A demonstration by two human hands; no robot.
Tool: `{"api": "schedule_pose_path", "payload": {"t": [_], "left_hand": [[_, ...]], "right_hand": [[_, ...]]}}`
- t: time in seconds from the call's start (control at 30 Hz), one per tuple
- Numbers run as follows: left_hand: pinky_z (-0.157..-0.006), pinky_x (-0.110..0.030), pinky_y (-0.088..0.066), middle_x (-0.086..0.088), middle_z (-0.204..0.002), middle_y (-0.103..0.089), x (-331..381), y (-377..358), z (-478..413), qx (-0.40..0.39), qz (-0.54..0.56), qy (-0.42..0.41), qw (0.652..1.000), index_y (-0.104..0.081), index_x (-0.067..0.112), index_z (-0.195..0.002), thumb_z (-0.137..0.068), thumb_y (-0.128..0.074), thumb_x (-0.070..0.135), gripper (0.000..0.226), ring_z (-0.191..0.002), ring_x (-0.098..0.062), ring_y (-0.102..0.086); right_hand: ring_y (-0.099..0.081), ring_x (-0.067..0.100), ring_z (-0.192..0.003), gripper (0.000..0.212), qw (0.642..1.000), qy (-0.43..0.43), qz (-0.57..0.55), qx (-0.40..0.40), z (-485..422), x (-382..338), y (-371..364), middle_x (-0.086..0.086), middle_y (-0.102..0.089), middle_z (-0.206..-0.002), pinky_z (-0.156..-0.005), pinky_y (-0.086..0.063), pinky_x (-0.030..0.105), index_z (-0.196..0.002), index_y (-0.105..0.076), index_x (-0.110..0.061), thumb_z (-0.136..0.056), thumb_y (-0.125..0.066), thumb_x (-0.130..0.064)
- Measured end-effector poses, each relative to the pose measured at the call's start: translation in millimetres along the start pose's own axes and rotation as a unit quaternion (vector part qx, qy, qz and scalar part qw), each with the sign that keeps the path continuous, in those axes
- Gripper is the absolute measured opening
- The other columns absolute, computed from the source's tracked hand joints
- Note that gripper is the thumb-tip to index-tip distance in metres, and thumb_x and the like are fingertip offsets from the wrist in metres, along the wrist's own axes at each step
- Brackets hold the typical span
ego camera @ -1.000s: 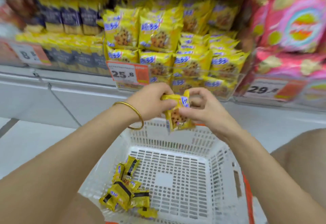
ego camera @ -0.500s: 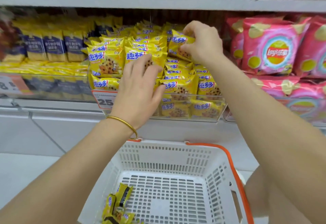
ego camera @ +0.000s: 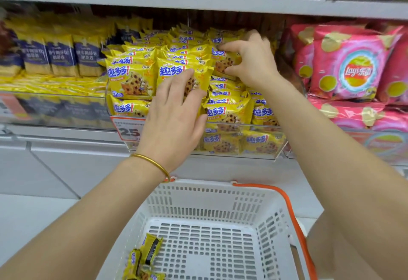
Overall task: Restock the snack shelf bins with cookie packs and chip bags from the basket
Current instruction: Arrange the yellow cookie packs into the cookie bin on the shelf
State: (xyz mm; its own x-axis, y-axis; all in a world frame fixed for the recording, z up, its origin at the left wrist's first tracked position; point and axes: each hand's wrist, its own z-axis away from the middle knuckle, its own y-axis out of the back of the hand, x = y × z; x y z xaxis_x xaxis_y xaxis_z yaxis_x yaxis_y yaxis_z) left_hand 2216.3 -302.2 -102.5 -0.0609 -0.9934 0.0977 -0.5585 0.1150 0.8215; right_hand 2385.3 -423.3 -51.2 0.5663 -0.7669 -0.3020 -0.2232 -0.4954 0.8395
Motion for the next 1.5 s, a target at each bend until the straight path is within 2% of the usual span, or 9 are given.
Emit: {"api": "schedule_pose_path", "payload": {"t": [0.23,0.43,0.6,0.8,1.1,1.23,1.4,1.47,1.5], "left_hand": [[-0.106,-0.036,-0.024,-0.017,-0.138,-0.043,-4,9,12,0.019,0.035,-0.030,0.999,-0.059,0.007,-0.115,-0.086,-0.044,0.027,0.038,-0.126,-0.032,-0.033],[-0.083,-0.047,-0.043,-0.014,-0.107,-0.058,-15,26,44,-0.080,0.004,-0.048,0.996,-0.064,0.006,-0.094,-0.082,-0.041,0.025,0.032,-0.098,-0.036,-0.050],[-0.100,-0.039,-0.036,-0.004,-0.127,-0.050,-33,29,93,-0.335,-0.083,-0.011,0.939,-0.057,0.020,-0.120,-0.088,-0.028,0.047,0.050,-0.117,-0.028,-0.041],[-0.104,-0.036,-0.035,0.002,-0.136,-0.042,-64,26,128,-0.496,-0.129,0.020,0.859,-0.041,0.027,-0.133,-0.096,-0.038,0.042,0.041,-0.126,-0.021,-0.034],[-0.102,-0.036,-0.037,0.007,-0.130,-0.044,-105,12,157,-0.545,-0.080,0.089,0.830,-0.041,0.032,-0.131,-0.095,-0.035,0.046,0.039,-0.124,-0.017,-0.034],[-0.101,-0.035,-0.038,0.010,-0.129,-0.043,-113,4,160,-0.557,-0.064,0.101,0.822,-0.040,0.032,-0.130,-0.095,-0.033,0.046,0.038,-0.124,-0.015,-0.033],[-0.104,-0.035,-0.035,0.009,-0.134,-0.041,-110,-4,149,-0.547,-0.059,0.088,0.831,-0.037,0.033,-0.134,-0.096,-0.033,0.044,0.039,-0.126,-0.015,-0.032],[-0.104,-0.035,-0.035,0.008,-0.135,-0.041,-106,-4,143,-0.547,-0.050,0.089,0.831,-0.035,0.032,-0.136,-0.097,-0.034,0.042,0.040,-0.126,-0.015,-0.034],[-0.104,-0.033,-0.034,0.007,-0.136,-0.041,-103,-3,140,-0.548,-0.042,0.092,0.830,-0.033,0.032,-0.137,-0.097,-0.036,0.042,0.041,-0.126,-0.015,-0.034]], "right_hand": [[-0.038,0.028,-0.117,0.058,0.999,0.014,0.028,0.032,27,-6,18,0.005,-0.042,-0.127,-0.094,-0.039,0.038,-0.134,-0.046,-0.027,-0.082,-0.071,-0.024],[-0.053,0.014,-0.085,0.024,0.974,0.110,-0.173,0.100,123,-46,17,-0.002,-0.052,-0.094,-0.077,-0.045,0.031,-0.101,-0.064,-0.019,-0.077,-0.062,-0.015],[-0.059,0.022,-0.089,0.023,0.957,0.071,-0.174,-0.221,199,-66,-109,0.003,-0.059,-0.097,-0.079,-0.047,0.036,-0.105,-0.064,-0.020,-0.086,-0.055,-0.011],[-0.050,0.031,-0.113,0.041,0.854,0.039,-0.052,-0.517,273,-64,-273,0.012,-0.037,-0.140,-0.087,-0.047,0.039,-0.133,-0.044,-0.013,-0.093,-0.048,-0.005],[-0.023,0.034,-0.137,0.068,0.771,0.262,0.093,-0.573,298,-89,-367,0.005,-0.007,-0.158,-0.099,-0.042,0.045,-0.149,-0.018,-0.017,-0.091,-0.052,-0.006],[-0.035,0.031,-0.128,0.058,0.794,0.279,0.142,-0.521,311,-82,-377,0.008,-0.032,-0.145,-0.095,-0.038,0.041,-0.141,-0.029,-0.013,-0.090,-0.057,-0.016],[-0.046,0.030,-0.116,0.040,0.815,0.150,0.104,-0.550,324,-50,-362,0.008,-0.051,-0.122,-0.088,-0.042,0.038,-0.123,-0.048,-0.014,-0.087,-0.060,-0.025],[-0.052,0.028,-0.107,0.028,0.787,-0.045,-0.060,-0.612,311,-38,-342,0.007,-0.055,-0.105,-0.077,-0.047,0.034,-0.107,-0.056,-0.014,-0.087,-0.057,-0.033],[-0.054,0.027,-0.101,0.025,0.733,-0.167,-0.171,-0.637,303,-33,-328,0.007,-0.055,-0.104,-0.076,-0.050,0.034,-0.103,-0.058,-0.013,-0.088,-0.056,-0.033]]}}
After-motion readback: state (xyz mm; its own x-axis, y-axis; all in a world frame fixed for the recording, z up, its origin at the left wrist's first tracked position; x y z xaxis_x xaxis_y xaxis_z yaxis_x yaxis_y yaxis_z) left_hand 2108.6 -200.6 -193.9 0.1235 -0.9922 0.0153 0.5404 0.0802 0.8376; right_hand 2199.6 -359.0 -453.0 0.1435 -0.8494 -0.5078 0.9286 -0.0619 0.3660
